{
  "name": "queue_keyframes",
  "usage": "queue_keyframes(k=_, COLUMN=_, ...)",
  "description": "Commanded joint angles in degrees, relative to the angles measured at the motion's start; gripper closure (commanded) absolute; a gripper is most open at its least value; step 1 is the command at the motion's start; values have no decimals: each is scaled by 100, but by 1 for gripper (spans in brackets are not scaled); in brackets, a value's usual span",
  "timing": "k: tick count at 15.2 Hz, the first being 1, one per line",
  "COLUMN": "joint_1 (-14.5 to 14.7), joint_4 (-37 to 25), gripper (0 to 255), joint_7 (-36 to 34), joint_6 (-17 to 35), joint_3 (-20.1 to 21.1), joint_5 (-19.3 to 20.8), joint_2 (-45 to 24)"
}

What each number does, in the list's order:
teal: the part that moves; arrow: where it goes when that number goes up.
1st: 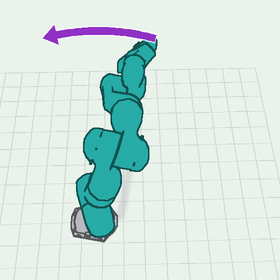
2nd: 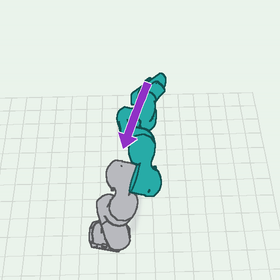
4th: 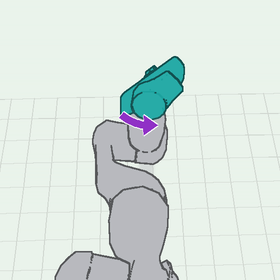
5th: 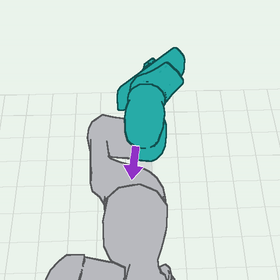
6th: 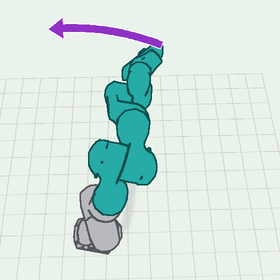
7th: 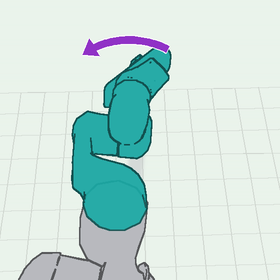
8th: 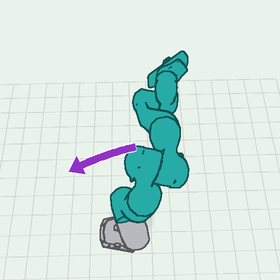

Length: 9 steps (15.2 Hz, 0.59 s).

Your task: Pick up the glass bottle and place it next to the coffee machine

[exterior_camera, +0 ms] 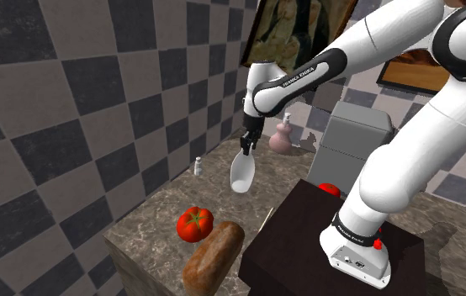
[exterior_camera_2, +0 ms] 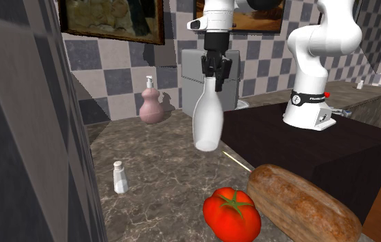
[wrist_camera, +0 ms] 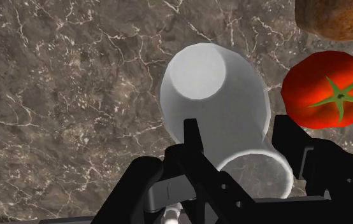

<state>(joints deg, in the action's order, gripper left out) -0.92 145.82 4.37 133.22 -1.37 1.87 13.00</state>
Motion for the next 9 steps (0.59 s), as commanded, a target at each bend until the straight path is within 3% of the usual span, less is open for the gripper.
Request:
queue_keyframes(k=1, joint_1=-3, joint_4=-72, gripper=255, joint_7=11, joint_6=-197, joint_3=-4, joint_5=-1, joint_2=124)
queue_keyframes(k=9, joint_1=0, joint_4=-408, gripper=255, joint_7=23, joint_6=-886, joint_3=1, joint_5=-10, joint_2=479)
